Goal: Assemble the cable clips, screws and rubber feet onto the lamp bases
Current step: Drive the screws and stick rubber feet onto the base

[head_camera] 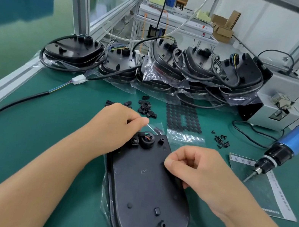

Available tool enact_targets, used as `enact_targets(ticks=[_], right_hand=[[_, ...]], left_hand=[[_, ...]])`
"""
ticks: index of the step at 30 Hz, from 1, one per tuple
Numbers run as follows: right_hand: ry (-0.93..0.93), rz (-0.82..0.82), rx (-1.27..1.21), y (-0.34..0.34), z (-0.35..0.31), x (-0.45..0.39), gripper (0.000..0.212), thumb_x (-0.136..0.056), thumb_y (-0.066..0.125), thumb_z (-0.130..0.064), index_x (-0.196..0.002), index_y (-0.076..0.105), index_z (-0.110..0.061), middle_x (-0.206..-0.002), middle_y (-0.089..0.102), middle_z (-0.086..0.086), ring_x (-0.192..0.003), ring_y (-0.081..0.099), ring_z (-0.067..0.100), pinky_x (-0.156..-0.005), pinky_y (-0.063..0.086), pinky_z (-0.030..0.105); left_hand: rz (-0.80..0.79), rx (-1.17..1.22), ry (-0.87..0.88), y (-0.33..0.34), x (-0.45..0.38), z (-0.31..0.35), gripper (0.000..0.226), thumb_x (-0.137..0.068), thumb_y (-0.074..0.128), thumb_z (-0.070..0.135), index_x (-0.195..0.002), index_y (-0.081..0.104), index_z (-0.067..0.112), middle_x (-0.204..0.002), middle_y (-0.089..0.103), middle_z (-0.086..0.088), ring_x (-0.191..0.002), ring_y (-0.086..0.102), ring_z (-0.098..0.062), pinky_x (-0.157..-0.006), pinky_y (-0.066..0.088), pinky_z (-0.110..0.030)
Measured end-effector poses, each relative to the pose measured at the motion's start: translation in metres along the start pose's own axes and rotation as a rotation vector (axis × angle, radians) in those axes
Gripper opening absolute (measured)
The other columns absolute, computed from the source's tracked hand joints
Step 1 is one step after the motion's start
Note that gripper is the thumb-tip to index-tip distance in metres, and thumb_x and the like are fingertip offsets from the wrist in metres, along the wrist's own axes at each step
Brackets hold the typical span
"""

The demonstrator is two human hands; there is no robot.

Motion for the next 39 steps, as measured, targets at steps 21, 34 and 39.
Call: enact_targets(ticks=[21, 34, 39], right_hand=[[0.208, 0.061, -0.151, 0.003, 0.014, -0.007, 0.026, -0.078, 0.079, -0.026, -0.078, 0.054, -0.021, -0.06, 0.054, -0.006, -0.048, 0.047, 0.004, -0.044, 0.037, 0.017], [-0.019, 0.225, 0.075, 0.004, 0.007, -0.008, 0.017, -0.084, 0.07, -0.026, -0.073, 0.059, -0.018, -0.058, 0.055, -0.01, -0.052, 0.048, 0.005, -0.054, 0.041, 0.022], [-0.088, 0.31, 0.263, 0.0, 0.004, -0.003, 0.016, -0.085, 0.067, -0.031, -0.074, 0.059, -0.025, -0.067, 0.059, -0.009, -0.055, 0.051, -0.001, -0.056, 0.037, 0.019]], left_hand=[[0.049, 0.004, -0.024, -0.004, 0.005, 0.005, 0.046, -0.094, 0.052, 0.044, -0.073, 0.063, 0.005, -0.062, 0.046, -0.011, -0.054, 0.037, -0.012, -0.052, 0.037, -0.009], [0.274, -0.714, -0.845, -0.12, 0.035, -0.097, 0.038, -0.095, 0.054, 0.03, -0.127, 0.057, 0.011, -0.127, 0.052, -0.017, -0.119, 0.045, -0.036, -0.093, 0.038, -0.043], [0.329, -0.619, -0.793, -0.124, 0.049, -0.085, 0.018, -0.087, 0.056, 0.012, -0.099, 0.069, 0.016, -0.108, 0.064, -0.013, -0.102, 0.055, -0.034, -0.087, 0.043, -0.04]])
Point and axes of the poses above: each hand's wrist, its own x-axis away from the middle knuckle, its own y-axis out of the palm, z = x × y, the point moved 3 cm from there along -x, towards the middle knuckle
